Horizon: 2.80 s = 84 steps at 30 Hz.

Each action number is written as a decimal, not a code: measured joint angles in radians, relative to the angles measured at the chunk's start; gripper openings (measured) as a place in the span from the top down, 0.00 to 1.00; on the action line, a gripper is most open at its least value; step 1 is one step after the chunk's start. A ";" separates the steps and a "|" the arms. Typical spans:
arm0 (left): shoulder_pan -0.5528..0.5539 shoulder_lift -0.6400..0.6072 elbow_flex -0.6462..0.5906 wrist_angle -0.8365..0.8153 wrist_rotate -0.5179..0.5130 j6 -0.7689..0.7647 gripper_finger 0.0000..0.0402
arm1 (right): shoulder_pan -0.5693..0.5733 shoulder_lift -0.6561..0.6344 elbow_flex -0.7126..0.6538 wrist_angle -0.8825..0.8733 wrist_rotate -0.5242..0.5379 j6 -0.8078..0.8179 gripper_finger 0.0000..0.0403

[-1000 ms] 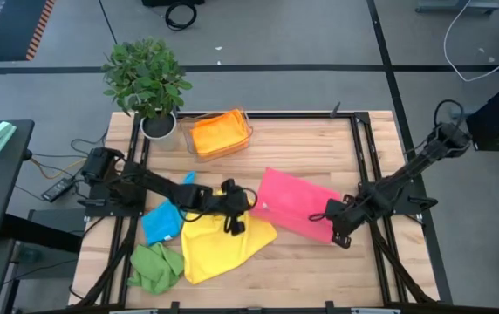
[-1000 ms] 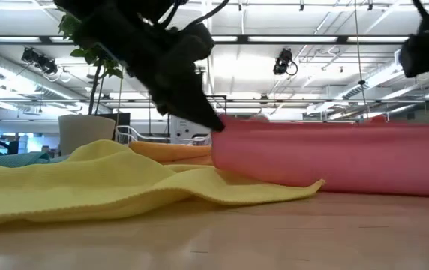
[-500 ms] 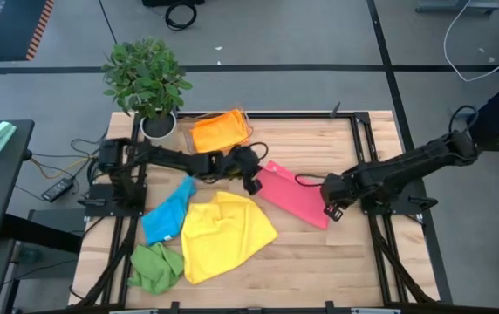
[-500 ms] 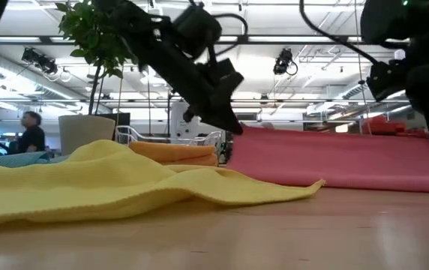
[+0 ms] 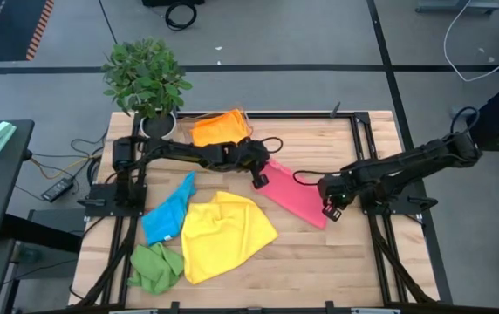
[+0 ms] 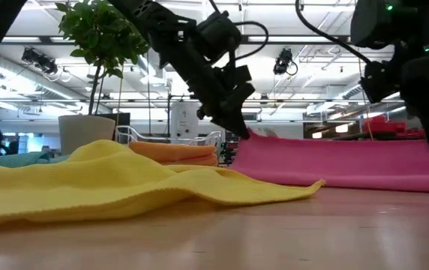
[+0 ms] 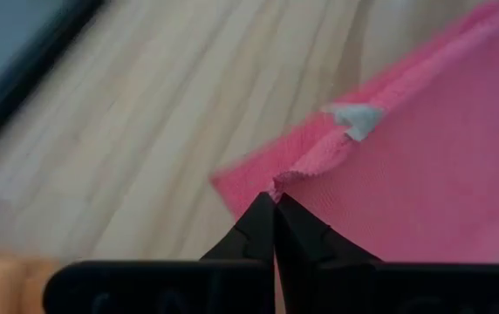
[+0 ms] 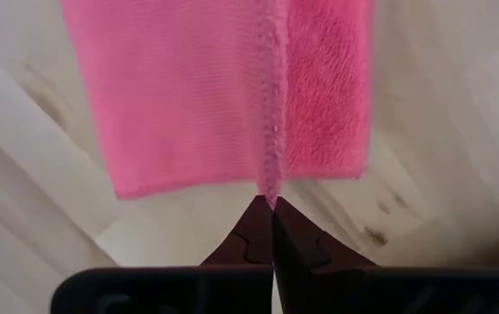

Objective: Fold microfiber towels
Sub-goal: Fold the pink microfiber cloth

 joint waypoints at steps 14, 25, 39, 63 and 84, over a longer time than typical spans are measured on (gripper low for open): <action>0.014 0.072 -0.010 0.004 0.000 -0.038 0.92 | -0.075 0.000 -0.011 0.004 -0.032 -0.042 1.00; 0.014 0.068 -0.010 -0.027 0.002 -0.091 0.69 | -0.099 -0.002 -0.018 0.001 0.049 -0.045 0.84; -0.027 0.080 -0.009 -0.012 0.142 -0.256 0.82 | -0.144 -0.012 -0.014 -0.013 0.026 -0.016 0.77; 0.020 0.132 0.004 -0.100 0.142 -0.295 0.93 | -0.029 0.033 -0.176 0.484 -0.219 0.051 1.00; -0.204 0.202 0.136 -0.044 0.173 -0.429 0.99 | -0.543 0.297 -0.017 0.724 -0.286 -0.616 1.00</action>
